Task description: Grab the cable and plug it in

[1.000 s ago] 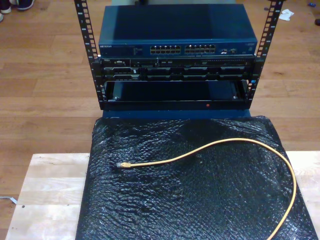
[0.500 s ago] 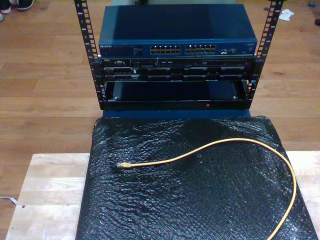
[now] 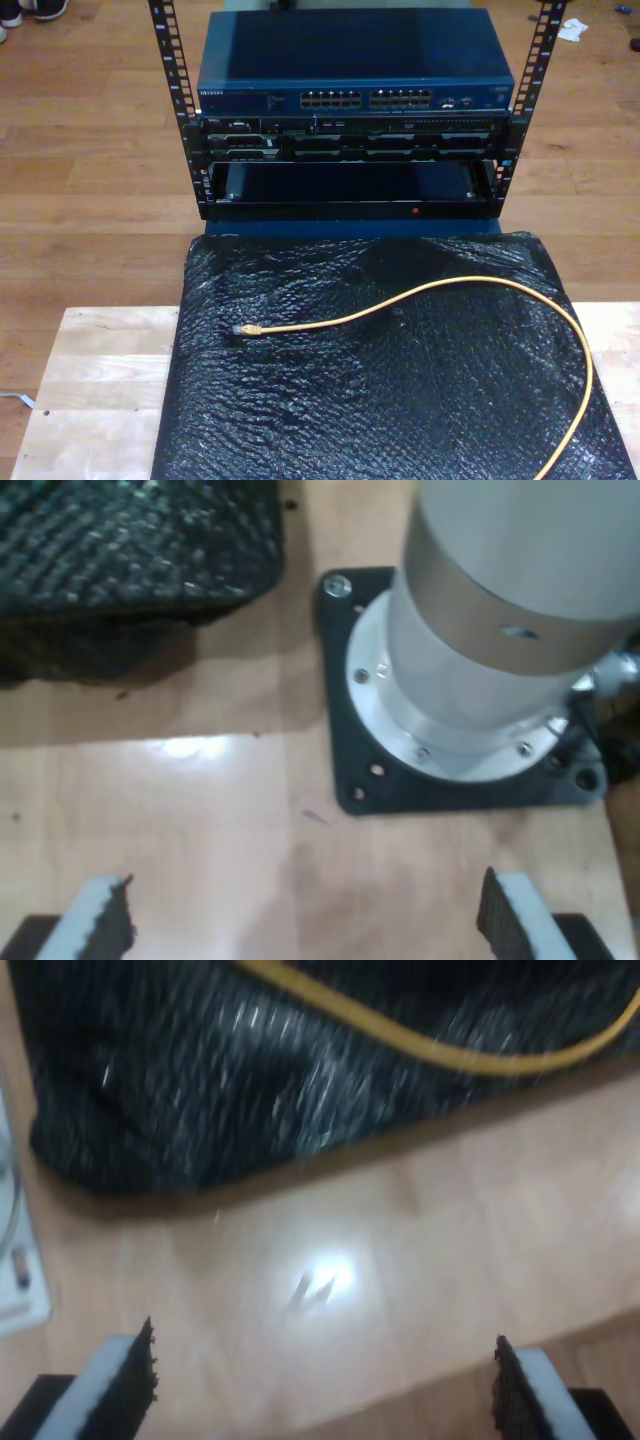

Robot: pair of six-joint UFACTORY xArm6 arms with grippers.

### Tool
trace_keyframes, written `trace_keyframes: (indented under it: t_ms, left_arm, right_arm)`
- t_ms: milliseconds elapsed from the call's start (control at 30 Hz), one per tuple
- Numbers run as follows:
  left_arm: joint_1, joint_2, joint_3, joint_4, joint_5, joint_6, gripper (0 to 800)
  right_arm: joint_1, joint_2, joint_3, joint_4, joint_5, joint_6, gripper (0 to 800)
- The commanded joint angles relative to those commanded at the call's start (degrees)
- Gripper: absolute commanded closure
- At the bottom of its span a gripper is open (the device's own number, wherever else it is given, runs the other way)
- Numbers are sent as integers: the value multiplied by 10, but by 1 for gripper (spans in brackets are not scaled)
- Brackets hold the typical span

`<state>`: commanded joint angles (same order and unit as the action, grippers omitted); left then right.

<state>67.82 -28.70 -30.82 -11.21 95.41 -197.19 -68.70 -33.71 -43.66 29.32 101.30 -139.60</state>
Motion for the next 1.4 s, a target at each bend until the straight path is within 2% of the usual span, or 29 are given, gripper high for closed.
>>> trace_keyframes:
  t_ms: [233, 467, 700, 1100, 1400]
  left_arm:
    - [-45, -1, 0, -7, 15, -53, 0]
    - [-70, -24, 0, -16, 28, -83, 0]
    - [-71, -25, -2, -44, 43, -91, 0]
    - [-118, -25, -2, -48, 44, -137, 0]
    - [-137, -30, -9, -74, 45, -175, 0]
  right_arm:
    - [55, 6, -16, 18, 10, 61, 1]
    - [112, 25, -49, 22, 12, 116, 1]
    - [120, 43, -97, 84, 61, 143, 1]
    - [171, 98, -206, 106, 66, 222, 1]
    - [211, 101, -226, 129, 63, 262, 1]
